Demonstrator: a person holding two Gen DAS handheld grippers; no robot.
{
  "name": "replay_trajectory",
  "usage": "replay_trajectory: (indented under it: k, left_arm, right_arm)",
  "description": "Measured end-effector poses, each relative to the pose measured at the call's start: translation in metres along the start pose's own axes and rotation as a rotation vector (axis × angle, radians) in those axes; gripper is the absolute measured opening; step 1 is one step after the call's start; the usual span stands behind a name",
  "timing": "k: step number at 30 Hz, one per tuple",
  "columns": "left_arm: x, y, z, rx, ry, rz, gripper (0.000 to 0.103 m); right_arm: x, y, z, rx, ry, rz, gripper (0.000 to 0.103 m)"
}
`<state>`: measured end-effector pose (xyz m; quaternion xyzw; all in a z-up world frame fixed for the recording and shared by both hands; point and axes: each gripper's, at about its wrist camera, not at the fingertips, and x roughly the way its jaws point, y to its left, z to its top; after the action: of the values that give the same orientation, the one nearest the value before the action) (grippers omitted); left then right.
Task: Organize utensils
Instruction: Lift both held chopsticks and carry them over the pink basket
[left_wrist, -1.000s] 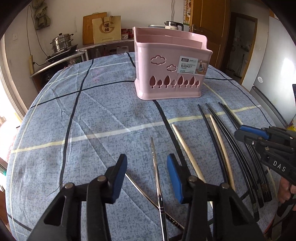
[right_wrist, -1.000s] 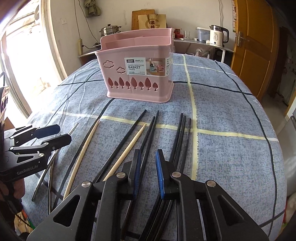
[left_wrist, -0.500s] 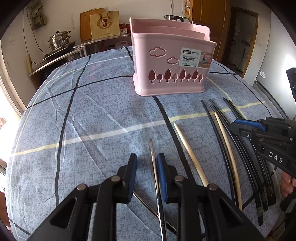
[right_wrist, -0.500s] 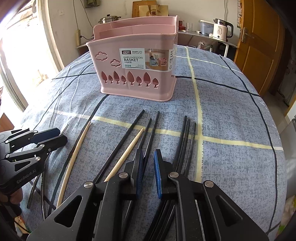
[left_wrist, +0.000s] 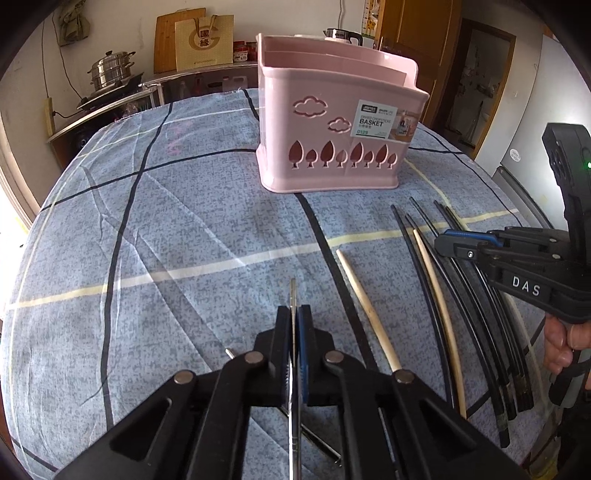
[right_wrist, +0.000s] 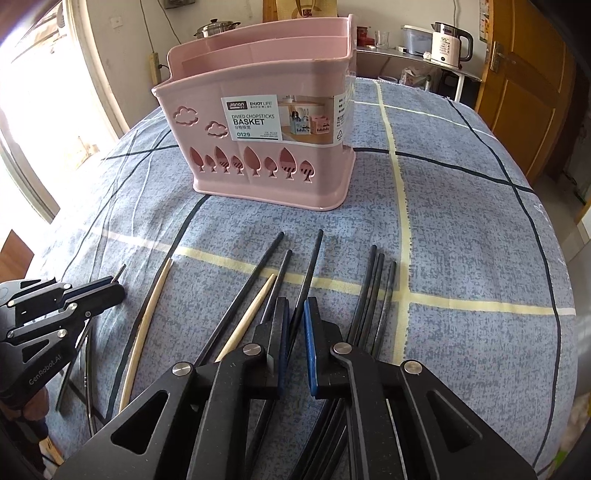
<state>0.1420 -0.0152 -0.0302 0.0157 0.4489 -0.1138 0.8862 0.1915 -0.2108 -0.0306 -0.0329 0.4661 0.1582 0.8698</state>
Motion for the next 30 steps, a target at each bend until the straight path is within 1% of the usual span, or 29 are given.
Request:
replay_trajectory:
  k: [4, 10, 24, 27, 30]
  left_arm:
    - [-0.012, 0.002, 0.001, -0.011, -0.021, -0.030, 0.005]
    - [-0.042, -0.001, 0.011, -0.003, -0.080, -0.065, 0.005]
    - [-0.126, -0.004, 0.041, 0.025, -0.238, -0.091, 0.005]
    - [-0.139, -0.003, 0.047, 0.033, -0.266, -0.091, 0.005]
    - [-0.144, -0.004, 0.053, 0.034, -0.276, -0.092, 0.005]
  right_arm:
    - [-0.014, -0.001, 0.000, 0.010, -0.042, 0.020, 0.007]
    - [-0.045, 0.002, 0.005, 0.011, -0.121, 0.056, 0.007]
    - [-0.131, 0.015, 0.016, -0.014, -0.336, 0.096, 0.005]
    - [-0.146, 0.015, 0.019, -0.019, -0.378, 0.096, 0.005]
    - [-0.156, 0.017, 0.022, -0.024, -0.411, 0.090, 0.005]
